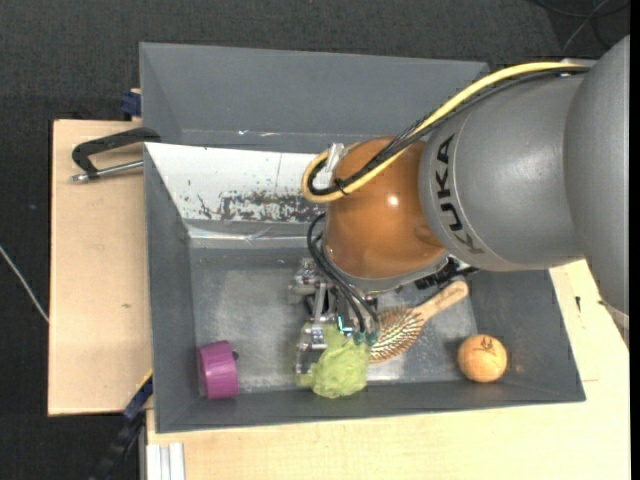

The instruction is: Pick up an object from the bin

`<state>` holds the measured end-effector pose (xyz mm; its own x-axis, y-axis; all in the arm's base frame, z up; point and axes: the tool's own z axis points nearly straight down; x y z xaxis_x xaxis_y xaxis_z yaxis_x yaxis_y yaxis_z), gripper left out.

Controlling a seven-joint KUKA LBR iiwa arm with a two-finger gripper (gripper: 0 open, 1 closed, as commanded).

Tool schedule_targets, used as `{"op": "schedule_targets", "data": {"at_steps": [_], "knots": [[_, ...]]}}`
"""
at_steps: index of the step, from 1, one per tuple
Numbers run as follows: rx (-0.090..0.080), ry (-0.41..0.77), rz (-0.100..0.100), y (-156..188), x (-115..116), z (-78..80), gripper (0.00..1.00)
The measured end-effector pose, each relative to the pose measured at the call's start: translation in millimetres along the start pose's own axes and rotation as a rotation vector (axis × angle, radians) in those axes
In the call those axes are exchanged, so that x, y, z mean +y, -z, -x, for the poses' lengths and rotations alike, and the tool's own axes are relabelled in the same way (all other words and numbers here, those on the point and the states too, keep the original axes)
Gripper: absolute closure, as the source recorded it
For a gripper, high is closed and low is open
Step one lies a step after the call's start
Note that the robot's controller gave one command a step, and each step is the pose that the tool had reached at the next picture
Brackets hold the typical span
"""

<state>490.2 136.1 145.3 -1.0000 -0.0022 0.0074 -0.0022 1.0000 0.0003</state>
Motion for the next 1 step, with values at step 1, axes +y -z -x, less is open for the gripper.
{"op": "schedule_targets", "data": {"at_steps": [1], "knots": [[-0.008, -0.002, 0.001, 3.6, -0.5, 2.0, 0.00]]}}
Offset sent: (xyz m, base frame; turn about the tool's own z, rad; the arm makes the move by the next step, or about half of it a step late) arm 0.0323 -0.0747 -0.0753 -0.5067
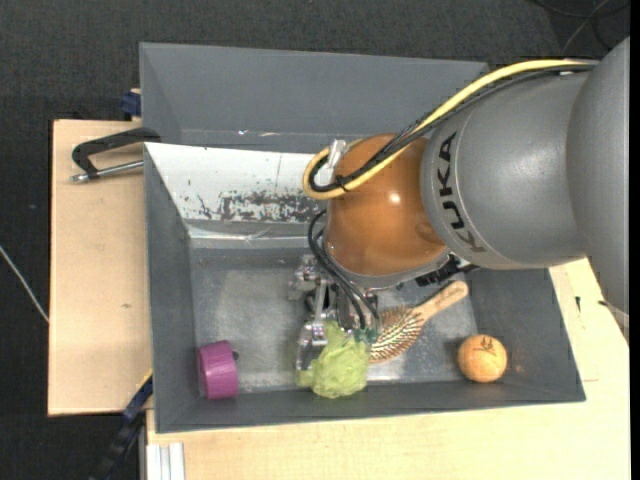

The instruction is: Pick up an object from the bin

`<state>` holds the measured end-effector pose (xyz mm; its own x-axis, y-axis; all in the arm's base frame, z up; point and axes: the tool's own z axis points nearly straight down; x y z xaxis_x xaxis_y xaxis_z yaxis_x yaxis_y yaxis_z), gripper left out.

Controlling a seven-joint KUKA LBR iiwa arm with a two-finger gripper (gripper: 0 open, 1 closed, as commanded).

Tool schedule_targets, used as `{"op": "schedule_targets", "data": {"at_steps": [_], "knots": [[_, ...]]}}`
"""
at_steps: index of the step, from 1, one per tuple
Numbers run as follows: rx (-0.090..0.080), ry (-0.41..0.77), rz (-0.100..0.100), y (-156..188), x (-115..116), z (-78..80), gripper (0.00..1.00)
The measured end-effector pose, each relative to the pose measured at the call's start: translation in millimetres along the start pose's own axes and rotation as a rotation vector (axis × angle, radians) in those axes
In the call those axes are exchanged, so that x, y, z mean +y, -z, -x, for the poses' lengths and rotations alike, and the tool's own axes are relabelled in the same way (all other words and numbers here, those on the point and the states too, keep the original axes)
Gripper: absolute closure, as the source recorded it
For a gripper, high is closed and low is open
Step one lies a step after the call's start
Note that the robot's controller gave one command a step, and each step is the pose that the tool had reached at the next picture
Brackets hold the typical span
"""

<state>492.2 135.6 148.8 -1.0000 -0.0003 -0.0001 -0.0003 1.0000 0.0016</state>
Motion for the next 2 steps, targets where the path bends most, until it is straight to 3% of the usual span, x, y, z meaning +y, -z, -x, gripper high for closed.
{"op": "schedule_targets", "data": {"at_steps": [1, 2], "knots": [[-0.005, 0.265, 0.003, -36.2, -31.0, 16.0, 0.00], [-0.015, 0.358, 0.013, -64.0, -53.4, 14.2, 0.00]]}}
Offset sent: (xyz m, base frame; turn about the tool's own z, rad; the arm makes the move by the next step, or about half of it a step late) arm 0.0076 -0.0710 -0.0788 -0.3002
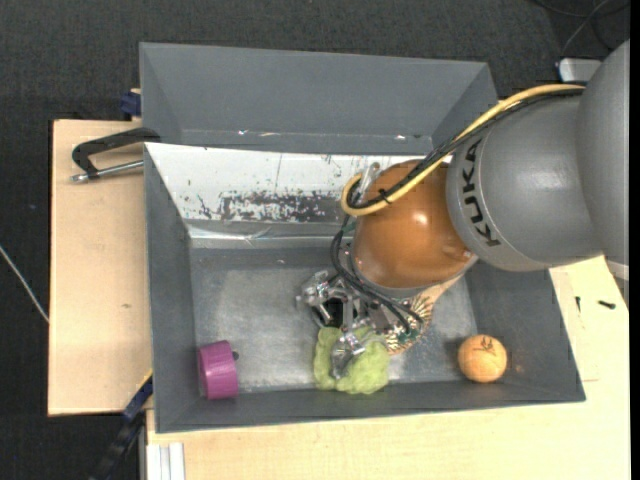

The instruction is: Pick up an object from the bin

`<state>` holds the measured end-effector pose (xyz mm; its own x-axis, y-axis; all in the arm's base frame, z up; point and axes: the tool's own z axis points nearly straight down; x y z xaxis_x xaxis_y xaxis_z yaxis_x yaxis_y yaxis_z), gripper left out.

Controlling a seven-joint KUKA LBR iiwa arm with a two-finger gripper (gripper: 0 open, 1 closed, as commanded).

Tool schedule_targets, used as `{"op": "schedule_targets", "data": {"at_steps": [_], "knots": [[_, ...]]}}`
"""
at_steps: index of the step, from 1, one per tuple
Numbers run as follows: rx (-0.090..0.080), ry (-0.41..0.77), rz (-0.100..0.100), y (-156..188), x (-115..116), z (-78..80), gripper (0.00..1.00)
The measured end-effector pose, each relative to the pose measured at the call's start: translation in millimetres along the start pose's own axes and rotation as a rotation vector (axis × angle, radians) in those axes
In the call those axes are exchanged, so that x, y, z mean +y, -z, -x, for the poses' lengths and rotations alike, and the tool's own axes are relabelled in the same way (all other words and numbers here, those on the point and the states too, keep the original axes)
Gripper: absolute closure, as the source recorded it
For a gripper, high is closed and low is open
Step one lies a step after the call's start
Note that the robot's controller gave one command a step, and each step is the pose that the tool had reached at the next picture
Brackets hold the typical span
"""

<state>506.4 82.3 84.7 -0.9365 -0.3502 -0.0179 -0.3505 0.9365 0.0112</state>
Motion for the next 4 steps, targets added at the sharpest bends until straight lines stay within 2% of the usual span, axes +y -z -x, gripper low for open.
{"op": "schedule_targets", "data": {"at_steps": [1, 2, 3, 4], "knots": [[0.001, 0.124, 0.005, -3.9, -7.8, 5.3, 0.00], [0.028, 0.450, -0.001, -11.7, 10.9, 30.6, 0.00], [0.009, 0.417, -0.004, -10.0, -18.9, -21.4, 1.00], [0.009, 0.417, -0.004, -10.0, -18.9, -21.4, 1.00]]}}
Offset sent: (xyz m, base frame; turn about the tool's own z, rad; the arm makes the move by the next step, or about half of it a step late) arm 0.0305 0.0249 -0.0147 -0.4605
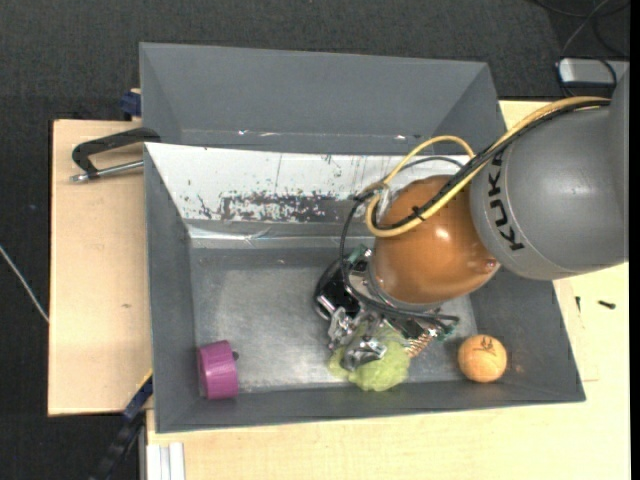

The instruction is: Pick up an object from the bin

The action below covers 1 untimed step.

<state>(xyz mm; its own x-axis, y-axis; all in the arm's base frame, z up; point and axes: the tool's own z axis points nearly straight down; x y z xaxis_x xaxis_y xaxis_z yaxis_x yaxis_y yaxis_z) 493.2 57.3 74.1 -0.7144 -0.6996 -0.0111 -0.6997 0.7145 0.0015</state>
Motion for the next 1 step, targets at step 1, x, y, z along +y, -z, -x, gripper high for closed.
{"op": "schedule_targets", "data": {"at_steps": [1], "knots": [[0.002, 0.001, 0.002, 3.7, 0.7, -0.5, 1.00]]}}
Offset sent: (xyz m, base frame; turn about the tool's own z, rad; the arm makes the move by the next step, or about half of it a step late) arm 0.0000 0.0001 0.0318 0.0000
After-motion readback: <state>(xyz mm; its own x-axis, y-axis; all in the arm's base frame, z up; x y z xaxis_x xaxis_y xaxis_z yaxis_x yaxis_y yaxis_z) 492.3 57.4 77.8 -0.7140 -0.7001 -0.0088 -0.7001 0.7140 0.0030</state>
